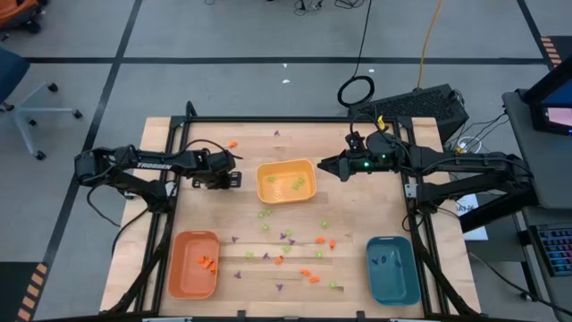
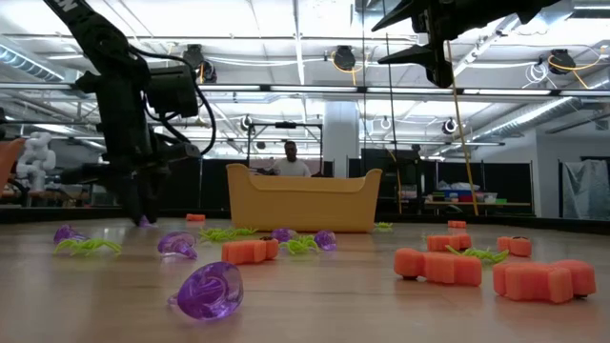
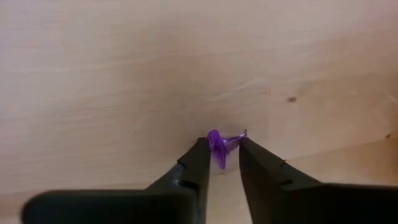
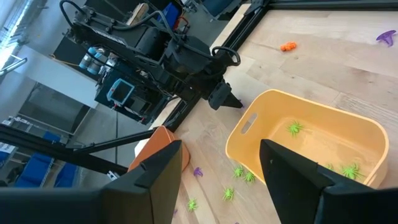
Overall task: Sort Halloween decoration
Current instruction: Put the violet witch hat toy into the blue bin
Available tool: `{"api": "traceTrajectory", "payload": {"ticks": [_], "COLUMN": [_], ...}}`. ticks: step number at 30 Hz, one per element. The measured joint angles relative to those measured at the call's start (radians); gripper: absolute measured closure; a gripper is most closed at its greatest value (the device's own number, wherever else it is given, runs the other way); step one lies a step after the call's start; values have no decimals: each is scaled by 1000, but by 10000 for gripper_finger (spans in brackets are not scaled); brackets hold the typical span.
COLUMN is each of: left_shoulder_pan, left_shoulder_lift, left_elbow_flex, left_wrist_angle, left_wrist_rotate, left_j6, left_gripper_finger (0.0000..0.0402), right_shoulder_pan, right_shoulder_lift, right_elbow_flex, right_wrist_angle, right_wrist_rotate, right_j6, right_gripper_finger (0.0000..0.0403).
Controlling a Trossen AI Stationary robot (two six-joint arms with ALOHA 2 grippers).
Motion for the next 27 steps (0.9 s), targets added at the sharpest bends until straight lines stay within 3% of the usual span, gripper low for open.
{"api": "traceTrajectory", "payload": {"ticks": [7,19,27], "left_shoulder_pan": [-1,0,0], "left_shoulder_lift": [0,-13,-159], "left_elbow_flex": [0,-1,-2], "left_wrist_angle": [54,65,64], "left_wrist_rotate": [12,43,75], "left_j6": [18,23,0], "left_gripper_finger": [396,401,401], "right_shoulder_pan": [0,0,0], "right_shoulder_lift": [0,0,0], "right_elbow_flex": [0,0,0], "right_wrist_angle": [0,0,0], "right_wrist_rotate": [0,0,0], "right_j6": [-1,-3,-19], "right_gripper_finger": [202,202,202]}}
